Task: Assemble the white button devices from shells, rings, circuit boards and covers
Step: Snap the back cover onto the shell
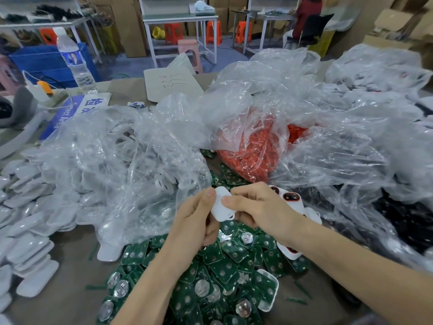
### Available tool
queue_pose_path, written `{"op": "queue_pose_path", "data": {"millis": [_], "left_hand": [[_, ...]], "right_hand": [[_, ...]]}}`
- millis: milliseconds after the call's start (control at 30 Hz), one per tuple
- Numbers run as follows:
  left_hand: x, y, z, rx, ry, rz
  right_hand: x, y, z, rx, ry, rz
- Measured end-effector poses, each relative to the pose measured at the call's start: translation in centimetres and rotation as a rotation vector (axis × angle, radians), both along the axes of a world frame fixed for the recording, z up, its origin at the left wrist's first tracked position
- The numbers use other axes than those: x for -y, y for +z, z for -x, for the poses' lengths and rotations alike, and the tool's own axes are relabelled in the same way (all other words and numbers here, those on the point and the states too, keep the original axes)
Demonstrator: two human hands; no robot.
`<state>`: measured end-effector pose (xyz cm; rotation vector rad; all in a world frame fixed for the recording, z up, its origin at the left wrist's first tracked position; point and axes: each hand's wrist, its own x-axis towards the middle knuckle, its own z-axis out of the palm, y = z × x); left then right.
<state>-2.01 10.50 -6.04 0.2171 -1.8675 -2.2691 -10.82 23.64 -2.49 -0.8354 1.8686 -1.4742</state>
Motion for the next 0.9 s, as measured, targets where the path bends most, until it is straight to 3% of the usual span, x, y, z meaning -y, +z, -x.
{"op": "queue_pose_path", "data": {"millis": [200,300,400,700,900], "left_hand": [[0.5,-0.3,0.1,-0.002,0.033,0.038],[1.1,-0.2,0.1,0.011,0.038,0.191],[0.9,-0.3,0.0,-0.003,0.034,0.307],[0.2,0.2,-0.3,-0.023,0.045,0.244],[-0.2,0.0,-0.2,-0.019,-0.016,0.087]], "right_hand": [[0.4,-1.5,-0.9,-0.030,-0.124,0.001],[0.1,-0.6,-0.1,0.114,0.006,-0.101],[0.1,0.1,0.6,0.097,0.051,-0.151],[1.0,0.1,-0.4,0.102,0.049,-0.053],[1.5,0.3,-0.3,0.057,-0.045,0.071]]}}
